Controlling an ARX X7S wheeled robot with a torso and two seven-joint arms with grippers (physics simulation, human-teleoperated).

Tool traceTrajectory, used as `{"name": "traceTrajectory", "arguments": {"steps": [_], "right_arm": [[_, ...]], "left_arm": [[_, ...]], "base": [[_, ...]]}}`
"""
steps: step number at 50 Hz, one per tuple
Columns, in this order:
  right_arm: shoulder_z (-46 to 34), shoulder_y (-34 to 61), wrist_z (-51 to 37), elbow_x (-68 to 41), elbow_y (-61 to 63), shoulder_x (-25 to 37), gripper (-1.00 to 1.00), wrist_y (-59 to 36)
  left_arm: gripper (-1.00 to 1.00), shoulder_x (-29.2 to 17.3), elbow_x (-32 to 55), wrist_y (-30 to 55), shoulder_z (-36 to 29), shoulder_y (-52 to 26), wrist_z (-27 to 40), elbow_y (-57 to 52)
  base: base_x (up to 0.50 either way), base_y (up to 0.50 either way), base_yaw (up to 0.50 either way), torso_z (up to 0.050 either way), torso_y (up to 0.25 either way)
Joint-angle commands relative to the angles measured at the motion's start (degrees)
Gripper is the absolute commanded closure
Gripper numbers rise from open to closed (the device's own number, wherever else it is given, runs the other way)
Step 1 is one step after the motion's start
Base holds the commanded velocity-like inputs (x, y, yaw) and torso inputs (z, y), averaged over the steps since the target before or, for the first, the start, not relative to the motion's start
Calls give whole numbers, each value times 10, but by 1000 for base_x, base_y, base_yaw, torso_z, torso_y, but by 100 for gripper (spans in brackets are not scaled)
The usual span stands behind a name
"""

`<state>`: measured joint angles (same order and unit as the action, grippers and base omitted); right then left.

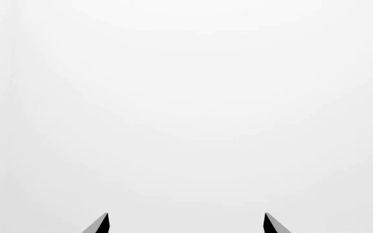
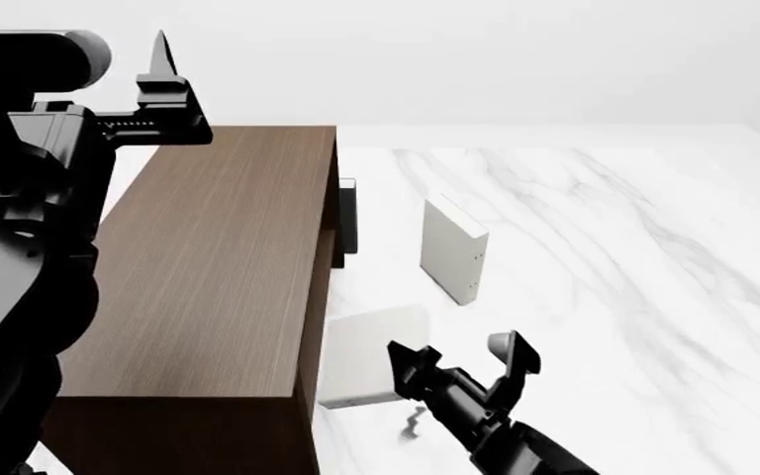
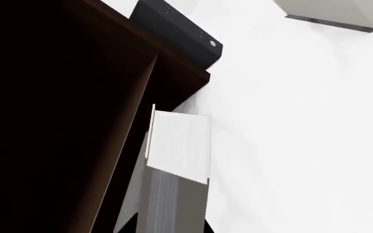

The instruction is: Pick up the book on the right and place it under the cabinet shelf.

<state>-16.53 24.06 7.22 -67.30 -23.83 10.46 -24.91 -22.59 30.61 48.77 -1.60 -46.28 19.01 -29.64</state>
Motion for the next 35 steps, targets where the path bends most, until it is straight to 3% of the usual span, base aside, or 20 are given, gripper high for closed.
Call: {"name": "traceTrajectory", "arguments": {"steps": [1,27,28,35], "right_arm": [[-35,3,-12,115,-81,-8,100,23],[-62,14,-44,148,-121,-11,100,26],[-62,14,-47,149,-123,-11,-100,26],[-63,13,-56,151,-124,-8,-100,25]], "left_arm": [[-100,-2,3,-1,1,0,0,-1],[-100,-2,14,-1,6,-4,4,-5],[-100,-2,15,0,7,-4,4,-5],[-100,-1,20,-2,11,-3,4,-7]], "base": [[17,0,6,0,0],[6,1,6,-3,0],[0,0,5,0,0],[0,0,0,-3,0]]}}
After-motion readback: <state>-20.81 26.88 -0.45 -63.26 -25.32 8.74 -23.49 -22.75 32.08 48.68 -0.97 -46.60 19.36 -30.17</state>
